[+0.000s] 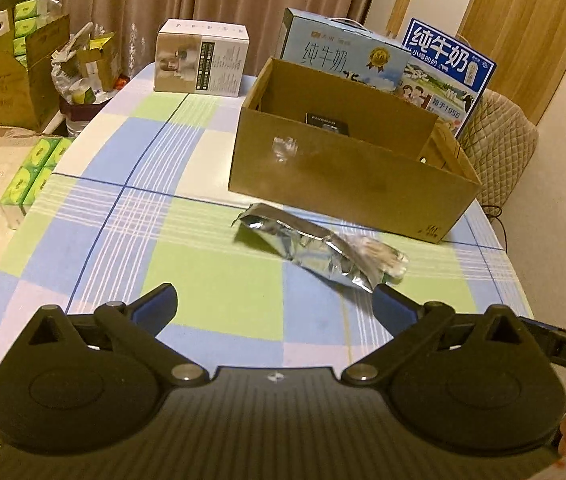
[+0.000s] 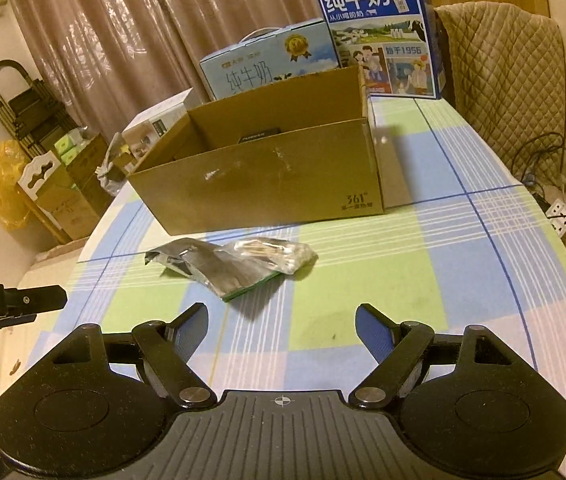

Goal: Organize objects
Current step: 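Withdraw both tools from the box back toward the foil bag and swabs, then grasp the silver foil bag with left tool while right tool grasps the cotton swab bag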

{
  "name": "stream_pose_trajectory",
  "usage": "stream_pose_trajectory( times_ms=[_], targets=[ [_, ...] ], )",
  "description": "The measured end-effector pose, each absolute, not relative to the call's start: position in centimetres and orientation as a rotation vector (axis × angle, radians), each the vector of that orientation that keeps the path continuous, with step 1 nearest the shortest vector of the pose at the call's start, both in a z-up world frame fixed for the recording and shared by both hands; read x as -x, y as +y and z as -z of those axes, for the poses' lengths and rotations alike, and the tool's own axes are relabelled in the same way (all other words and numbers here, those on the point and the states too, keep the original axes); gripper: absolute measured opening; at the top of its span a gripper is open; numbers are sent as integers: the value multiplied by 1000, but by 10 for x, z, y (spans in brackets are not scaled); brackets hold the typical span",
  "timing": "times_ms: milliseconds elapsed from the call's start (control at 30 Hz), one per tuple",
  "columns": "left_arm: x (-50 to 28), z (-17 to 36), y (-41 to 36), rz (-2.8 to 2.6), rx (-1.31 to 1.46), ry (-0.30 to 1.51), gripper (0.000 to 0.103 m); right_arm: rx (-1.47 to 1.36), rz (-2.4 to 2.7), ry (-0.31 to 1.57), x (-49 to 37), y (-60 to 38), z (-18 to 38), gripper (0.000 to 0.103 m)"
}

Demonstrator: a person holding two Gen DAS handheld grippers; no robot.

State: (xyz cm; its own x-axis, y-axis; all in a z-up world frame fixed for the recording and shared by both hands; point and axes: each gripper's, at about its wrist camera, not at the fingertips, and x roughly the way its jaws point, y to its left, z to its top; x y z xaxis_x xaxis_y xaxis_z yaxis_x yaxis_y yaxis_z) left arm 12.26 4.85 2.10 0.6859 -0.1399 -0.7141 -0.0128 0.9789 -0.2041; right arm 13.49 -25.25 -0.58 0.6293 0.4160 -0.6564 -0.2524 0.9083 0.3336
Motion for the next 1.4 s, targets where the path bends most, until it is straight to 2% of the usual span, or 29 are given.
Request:
stream_pose_trajectory(
  times_ms=[367,767,933,1367,1400],
  targets=[
    [-127,-16,47,87,207,830,102,-166,-399,823,-152,-244,12,78],
    [-154,-3,46,117,174,854,102,79,-521,829,-206,-207,29,77],
    [-172,6,46,125,165,868,102,176,-579,865,-238,-188,47,64],
    [-206,31,50,139,181,902,102,455,-694,883,-290,-147,91,51],
    [-207,33,50,141,183,904,102,450,-693,885,-293,-146,91,46]
  ],
)
